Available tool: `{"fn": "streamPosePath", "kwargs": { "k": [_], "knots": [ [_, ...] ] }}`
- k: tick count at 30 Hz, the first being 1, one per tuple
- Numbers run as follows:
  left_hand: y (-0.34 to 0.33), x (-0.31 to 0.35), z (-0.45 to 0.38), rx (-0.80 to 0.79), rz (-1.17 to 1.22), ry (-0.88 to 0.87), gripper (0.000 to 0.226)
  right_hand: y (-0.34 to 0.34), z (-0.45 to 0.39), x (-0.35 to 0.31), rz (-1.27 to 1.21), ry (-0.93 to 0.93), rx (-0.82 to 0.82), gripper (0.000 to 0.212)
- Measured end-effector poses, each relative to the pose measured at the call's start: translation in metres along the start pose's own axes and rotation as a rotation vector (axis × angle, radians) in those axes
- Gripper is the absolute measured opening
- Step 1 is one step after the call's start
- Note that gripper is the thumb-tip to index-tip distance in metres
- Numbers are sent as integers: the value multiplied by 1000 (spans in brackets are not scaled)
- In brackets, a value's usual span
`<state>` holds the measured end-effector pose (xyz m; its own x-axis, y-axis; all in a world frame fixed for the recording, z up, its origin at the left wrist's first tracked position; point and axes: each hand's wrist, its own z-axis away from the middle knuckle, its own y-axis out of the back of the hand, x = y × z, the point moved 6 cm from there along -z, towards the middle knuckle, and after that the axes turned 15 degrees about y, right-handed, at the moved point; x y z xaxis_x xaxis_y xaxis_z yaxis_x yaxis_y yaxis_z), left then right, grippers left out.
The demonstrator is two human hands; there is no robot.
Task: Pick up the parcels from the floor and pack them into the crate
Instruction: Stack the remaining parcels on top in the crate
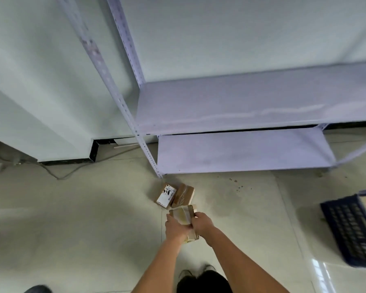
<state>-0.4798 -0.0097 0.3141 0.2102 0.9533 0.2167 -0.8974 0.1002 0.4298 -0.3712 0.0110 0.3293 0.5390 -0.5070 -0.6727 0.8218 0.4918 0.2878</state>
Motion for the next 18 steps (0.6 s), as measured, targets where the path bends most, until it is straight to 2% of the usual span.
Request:
{"fn": "streamPosePath", "kwargs": {
  "k": [2, 5, 7, 10, 14, 17, 18],
  "knots": [
    [9, 17, 63, 66, -91, -54, 94, 29, 49, -28, -31, 33, 40, 38],
    [15, 46, 145, 171, -223, -123, 86, 78, 106, -56, -62, 106, 93, 35],
    [5, 62, 177, 172, -194, -177, 88, 116, 136, -63, -111, 157, 112, 33],
    [-26, 81, 210, 9, -42, -175, 92, 184, 170, -43, -187, 162, 156, 43],
    [-101, 95, 269, -298, 164, -149, 54, 287, 218, 23, -208, 144, 292, 59],
    [-168, 96, 320, -374, 242, -187, 31, 356, 261, 85, -262, 104, 339, 82],
    [-191, 96, 336, -385, 249, -203, 25, 375, 273, 108, -287, 82, 339, 84]
  ]
}}
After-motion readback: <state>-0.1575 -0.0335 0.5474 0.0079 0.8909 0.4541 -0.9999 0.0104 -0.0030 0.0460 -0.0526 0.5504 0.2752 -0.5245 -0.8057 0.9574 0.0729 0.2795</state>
